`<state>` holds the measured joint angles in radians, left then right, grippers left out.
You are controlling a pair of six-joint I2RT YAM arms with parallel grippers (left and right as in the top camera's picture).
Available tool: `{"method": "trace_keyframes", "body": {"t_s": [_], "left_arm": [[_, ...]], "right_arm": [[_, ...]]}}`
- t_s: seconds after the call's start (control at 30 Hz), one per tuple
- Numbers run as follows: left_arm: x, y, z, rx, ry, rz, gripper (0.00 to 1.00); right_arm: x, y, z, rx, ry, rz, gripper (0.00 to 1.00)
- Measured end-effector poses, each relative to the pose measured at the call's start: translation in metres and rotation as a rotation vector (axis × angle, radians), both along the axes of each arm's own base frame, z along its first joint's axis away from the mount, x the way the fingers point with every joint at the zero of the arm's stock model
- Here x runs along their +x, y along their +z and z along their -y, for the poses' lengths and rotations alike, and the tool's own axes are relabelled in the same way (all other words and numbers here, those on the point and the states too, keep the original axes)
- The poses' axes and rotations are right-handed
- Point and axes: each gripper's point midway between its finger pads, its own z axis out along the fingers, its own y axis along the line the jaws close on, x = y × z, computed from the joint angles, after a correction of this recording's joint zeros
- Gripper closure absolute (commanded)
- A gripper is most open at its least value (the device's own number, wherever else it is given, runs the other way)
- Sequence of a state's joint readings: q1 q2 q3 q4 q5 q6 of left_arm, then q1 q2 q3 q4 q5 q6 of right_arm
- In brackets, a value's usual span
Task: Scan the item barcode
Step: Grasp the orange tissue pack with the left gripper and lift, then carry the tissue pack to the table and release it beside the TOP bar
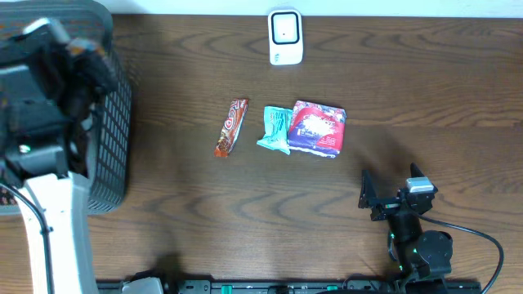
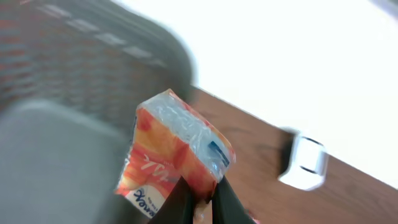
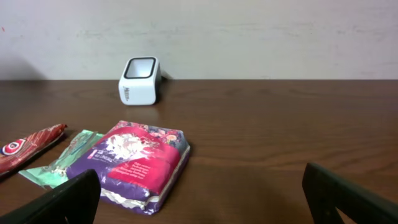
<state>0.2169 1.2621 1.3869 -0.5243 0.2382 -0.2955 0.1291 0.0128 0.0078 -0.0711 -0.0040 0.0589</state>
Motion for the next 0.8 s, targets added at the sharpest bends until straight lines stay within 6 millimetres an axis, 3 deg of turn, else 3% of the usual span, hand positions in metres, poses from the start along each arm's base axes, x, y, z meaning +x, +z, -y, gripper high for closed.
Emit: {"method": "trace_keyframes", "body": {"t_s": [0.1, 0.23, 0.43, 0.57, 0.8], "left_arm": [[-0.005, 0.015, 0.031, 0.012, -0.072, 0.042, 0.93], [-0.013, 0.027, 0.057, 0.028, -0.126, 0.076, 0.92], [-0.010, 0.015, 0.115, 0.030, -0.270, 0.042, 0.93], [0.003, -0.021, 0.155, 0.030, -0.367, -0.053, 0.93], [0.018, -0.136, 0.198, 0.046, -0.451, -0.381, 0.93]], "right_arm": [[0.000, 0.000, 0.000, 0.000, 0.000, 0.000, 0.01], [0.000, 0.000, 0.000, 0.000, 0.000, 0.000, 0.01], [0.000, 0.000, 0.000, 0.000, 0.000, 0.000, 0.01], [0.000, 0.000, 0.000, 0.000, 0.000, 0.000, 0.01], [0.000, 0.000, 0.000, 0.000, 0.000, 0.000, 0.01]]}}
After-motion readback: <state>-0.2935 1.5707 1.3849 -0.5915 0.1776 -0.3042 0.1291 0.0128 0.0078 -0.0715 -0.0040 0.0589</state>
